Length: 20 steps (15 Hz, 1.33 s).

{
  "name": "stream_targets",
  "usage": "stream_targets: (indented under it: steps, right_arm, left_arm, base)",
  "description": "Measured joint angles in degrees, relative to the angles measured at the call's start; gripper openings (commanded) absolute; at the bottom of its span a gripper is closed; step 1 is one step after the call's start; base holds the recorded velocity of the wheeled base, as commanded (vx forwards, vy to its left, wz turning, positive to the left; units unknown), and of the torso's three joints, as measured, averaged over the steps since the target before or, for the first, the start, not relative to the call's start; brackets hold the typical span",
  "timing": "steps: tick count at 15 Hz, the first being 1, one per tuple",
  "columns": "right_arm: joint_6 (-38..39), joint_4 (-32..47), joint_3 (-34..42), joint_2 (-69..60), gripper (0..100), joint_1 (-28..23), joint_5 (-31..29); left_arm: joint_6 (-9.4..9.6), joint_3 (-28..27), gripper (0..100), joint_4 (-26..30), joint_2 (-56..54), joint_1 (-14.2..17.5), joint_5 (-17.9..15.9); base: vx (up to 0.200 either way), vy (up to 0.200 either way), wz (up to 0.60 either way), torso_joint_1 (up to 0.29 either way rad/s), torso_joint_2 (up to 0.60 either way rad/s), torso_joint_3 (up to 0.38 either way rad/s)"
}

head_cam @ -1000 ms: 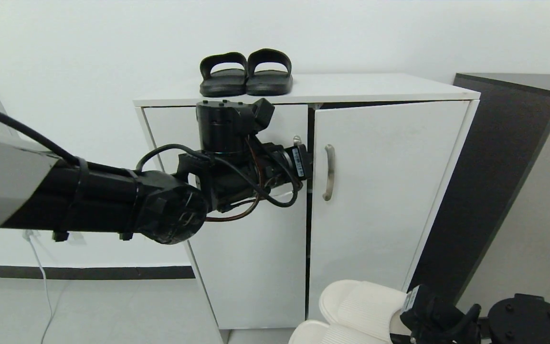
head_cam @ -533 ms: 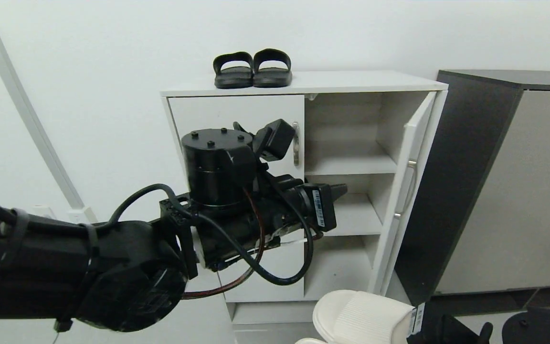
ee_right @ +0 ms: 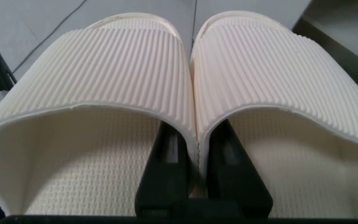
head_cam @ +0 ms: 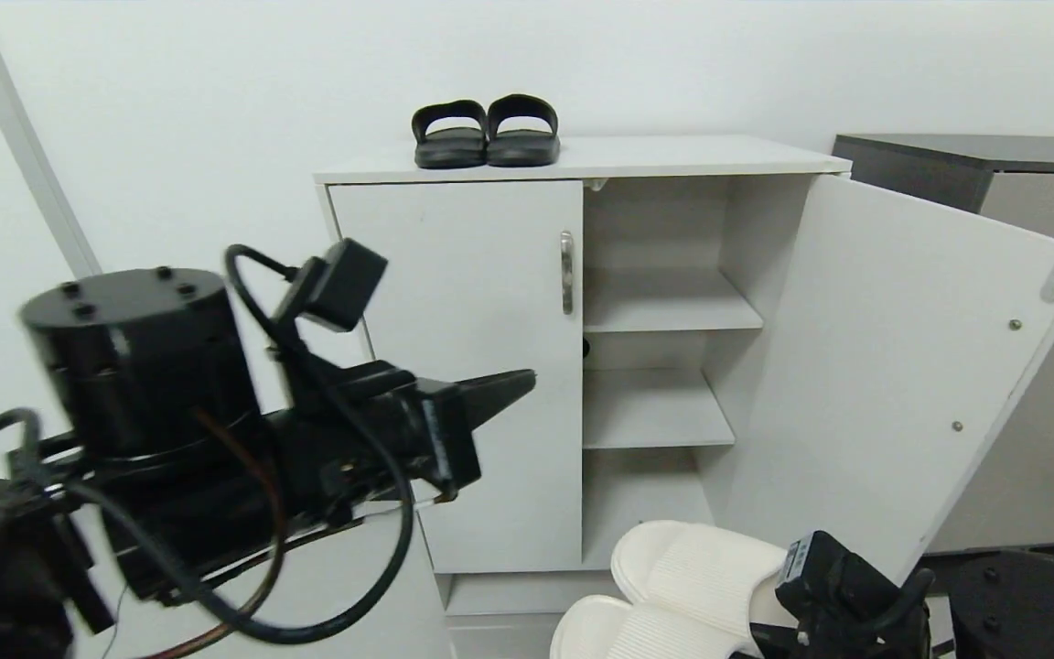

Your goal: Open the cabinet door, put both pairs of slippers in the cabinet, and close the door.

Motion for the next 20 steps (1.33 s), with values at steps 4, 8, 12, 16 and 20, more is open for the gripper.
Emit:
stream_targets:
  steps: [4,8,12,16,20]
  right_arm:
    - [0.00,0.00,-0.24,0.05,0,-0.46,0.00]
    - [-0.06,0.02,-0.24,0.06,0,-0.48,0.00]
    - [-0.02,0.17,-0.22,0.44,0,-0.46,0.09]
    - [0.05,0.04,-0.77,0.55,0,-1.38,-0.02]
    - [-0.02,0.02,-1.07,0.59,0,-1.68,0.00]
  left_arm:
    - [0.38,9.73,0,11.28,-20.83,0.72,1.18]
    - [4.57,13.12,0,34.13,-45.26,5.10,3.01]
    - [10.56,14.47,0,52.19,-65.57,20.72,4.44]
    - [12.75,18.51,0,56.32,-74.92,31.04,13.95]
    - [15.10,26.99,0,55.36,-77.90,36.68,19.18]
  base:
    - [0.000,0.000,0.00,0.000,0.00,0.000]
    - [0.000,0.000,0.00,0.000,0.00,0.000]
    - [0.000,0.000,0.00,0.000,0.00,0.000]
    - [0.000,0.000,0.00,0.000,0.00,0.000]
    - [0.000,0.000,0.00,0.000,0.00,0.000]
